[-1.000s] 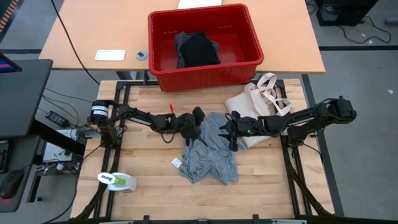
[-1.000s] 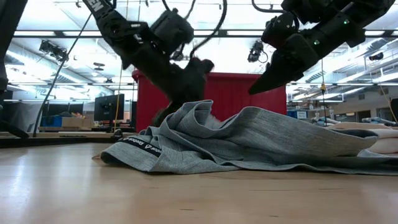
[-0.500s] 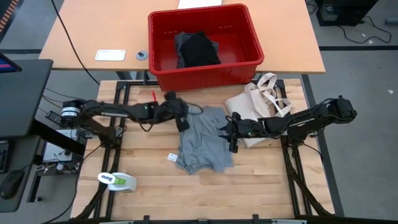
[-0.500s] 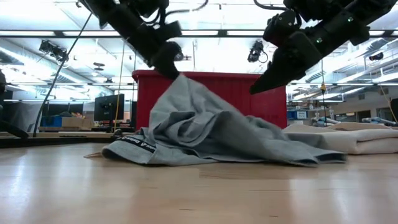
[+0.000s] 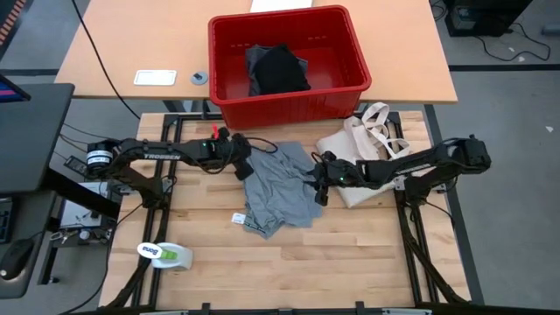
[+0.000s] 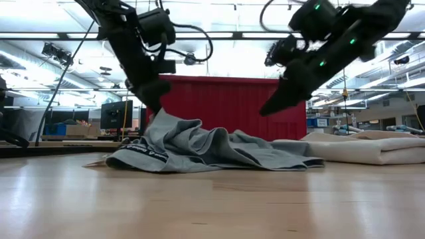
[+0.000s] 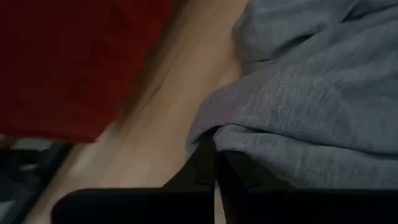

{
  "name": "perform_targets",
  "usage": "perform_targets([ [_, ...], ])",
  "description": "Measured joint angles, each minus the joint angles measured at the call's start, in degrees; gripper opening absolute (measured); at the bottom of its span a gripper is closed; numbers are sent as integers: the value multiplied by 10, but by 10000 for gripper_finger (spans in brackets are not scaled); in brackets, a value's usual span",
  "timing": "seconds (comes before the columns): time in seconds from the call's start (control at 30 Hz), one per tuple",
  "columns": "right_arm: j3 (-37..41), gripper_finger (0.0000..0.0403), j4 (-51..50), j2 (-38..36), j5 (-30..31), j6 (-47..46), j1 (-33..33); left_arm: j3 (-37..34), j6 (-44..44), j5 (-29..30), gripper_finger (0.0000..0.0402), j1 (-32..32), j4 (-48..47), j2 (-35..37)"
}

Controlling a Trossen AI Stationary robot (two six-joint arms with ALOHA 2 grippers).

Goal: Fold Laundry from Bin
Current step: Fold the gray shirt

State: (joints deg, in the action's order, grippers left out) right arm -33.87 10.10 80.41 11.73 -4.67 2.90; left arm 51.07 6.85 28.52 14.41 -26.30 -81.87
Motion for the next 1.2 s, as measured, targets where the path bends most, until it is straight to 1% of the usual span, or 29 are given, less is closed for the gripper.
perform_targets([
  [0.1, 0, 155, 56, 42, -52, -4, 16, 0, -14, 56, 38, -2, -40, 0],
  [0.17, 0, 155, 106, 74, -92, -15, 20, 0, -14, 67, 64, -1, -78, 0],
  [0.23, 0, 155, 145, 105, -113, -22, 21, 0, -6, 69, 97, 0, -113, 0],
  [0.33, 0, 155, 174, 137, -100, -18, 21, 0, 8, 67, 148, -3, -167, 0],
  [0.43, 0, 155, 182, 141, -49, -16, 21, 0, 18, 64, 193, -18, -195, 0],
  [0.47, 0, 155, 186, 139, -36, -13, 21, 0, 20, 64, 204, -26, -197, 2],
  [0.53, 0, 155, 202, 131, -28, -6, 21, 3, 20, 63, 219, -46, -196, 9],
  [0.6, -1, 155, 229, 129, -42, 4, 21, 9, 8, 63, 225, -72, -174, 11],
  [0.67, -1, 155, 248, 132, -62, 8, 21, 10, -25, 63, 225, -104, -135, 11],
  [0.77, -1, 155, 283, 146, -81, 12, 18, 11, -57, 61, 219, -137, -36, -7],
  [0.9, -1, 155, 327, 182, -70, 34, 3, 10, -91, 47, 203, -138, 59, -69],
  [0.97, -3, 155, 332, 202, -39, 47, -3, 10, -100, 43, 196, -124, 66, -104],
  [1.03, -5, 155, 325, 214, 31, 58, -4, 10, -95, 35, 190, -107, 55, -140],
  [1.1, -5, 155, 325, 219, 100, 60, 2, 9, -74, -4, 185, -91, 39, -166],
  [1.13, -5, 155, 324, 219, 118, 60, 9, 9, -58, -24, 184, -87, 36, -176],
  [1.2, -5, 155, 324, 219, 111, 60, 28, 13, -22, -58, 183, -85, 32, -187],
])
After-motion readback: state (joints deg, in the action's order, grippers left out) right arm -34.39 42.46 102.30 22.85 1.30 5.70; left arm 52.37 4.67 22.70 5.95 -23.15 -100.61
